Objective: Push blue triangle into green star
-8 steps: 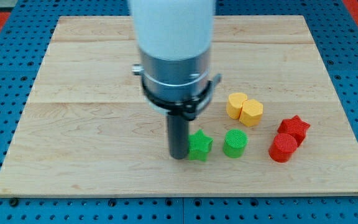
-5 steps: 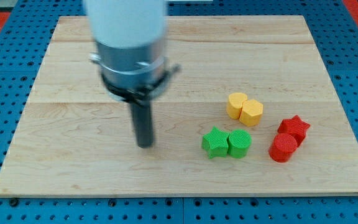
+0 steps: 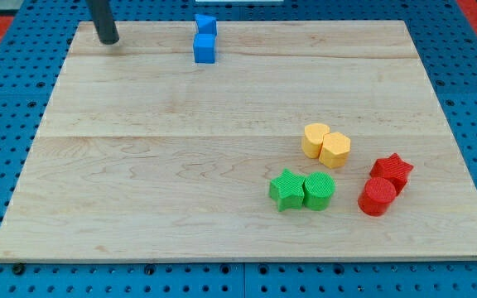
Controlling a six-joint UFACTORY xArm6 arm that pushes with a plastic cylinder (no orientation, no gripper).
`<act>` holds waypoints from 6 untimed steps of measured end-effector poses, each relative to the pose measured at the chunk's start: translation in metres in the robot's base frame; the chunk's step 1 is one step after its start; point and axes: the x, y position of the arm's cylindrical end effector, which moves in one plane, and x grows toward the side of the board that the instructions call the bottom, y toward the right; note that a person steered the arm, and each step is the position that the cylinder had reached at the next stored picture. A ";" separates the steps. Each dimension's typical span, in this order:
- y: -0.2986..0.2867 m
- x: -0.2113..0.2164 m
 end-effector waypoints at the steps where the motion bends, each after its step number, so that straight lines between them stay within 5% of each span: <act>1: 0.027 -0.028; 3: 0.060 -0.028; 6: 0.198 -0.015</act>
